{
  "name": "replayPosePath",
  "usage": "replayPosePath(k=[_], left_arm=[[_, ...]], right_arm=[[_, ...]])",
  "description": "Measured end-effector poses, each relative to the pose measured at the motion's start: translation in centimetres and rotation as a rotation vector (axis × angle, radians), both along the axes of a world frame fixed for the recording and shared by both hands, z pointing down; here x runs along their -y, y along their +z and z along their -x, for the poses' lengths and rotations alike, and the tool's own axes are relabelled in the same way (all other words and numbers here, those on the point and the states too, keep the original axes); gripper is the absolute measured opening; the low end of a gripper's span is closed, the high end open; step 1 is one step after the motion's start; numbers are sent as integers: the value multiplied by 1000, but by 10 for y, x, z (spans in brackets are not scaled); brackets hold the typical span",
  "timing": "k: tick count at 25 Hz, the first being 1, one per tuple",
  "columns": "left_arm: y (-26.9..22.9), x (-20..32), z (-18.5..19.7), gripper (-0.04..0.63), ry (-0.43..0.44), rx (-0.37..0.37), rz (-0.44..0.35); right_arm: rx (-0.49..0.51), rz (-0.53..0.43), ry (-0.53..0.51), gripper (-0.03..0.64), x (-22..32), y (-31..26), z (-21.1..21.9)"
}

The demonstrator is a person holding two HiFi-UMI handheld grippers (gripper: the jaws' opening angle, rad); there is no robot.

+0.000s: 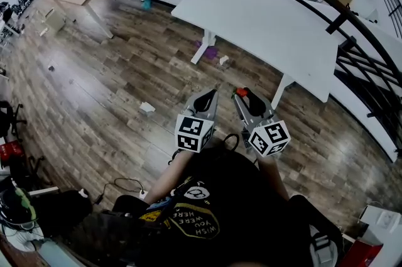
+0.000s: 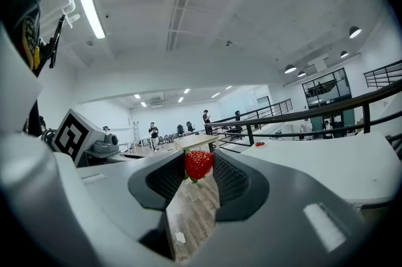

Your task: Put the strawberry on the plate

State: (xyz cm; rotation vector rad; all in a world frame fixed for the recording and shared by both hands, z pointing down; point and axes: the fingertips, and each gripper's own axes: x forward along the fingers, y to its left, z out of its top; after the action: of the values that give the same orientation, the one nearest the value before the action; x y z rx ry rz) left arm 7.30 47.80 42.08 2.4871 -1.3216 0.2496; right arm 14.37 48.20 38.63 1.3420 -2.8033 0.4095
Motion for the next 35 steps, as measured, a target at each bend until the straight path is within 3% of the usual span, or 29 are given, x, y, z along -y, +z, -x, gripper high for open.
replayPosePath(k=[16,26,35], left_arm=[[12,16,57,5,38,-30,19],[14,59,61,5,12,-39,36],[7,122,34,5,7,-11,15]], right_arm=[[-5,47,40,138,13,18,58],[-9,48,26,138,62,20,59],[-14,12,-32,138,120,9,46]])
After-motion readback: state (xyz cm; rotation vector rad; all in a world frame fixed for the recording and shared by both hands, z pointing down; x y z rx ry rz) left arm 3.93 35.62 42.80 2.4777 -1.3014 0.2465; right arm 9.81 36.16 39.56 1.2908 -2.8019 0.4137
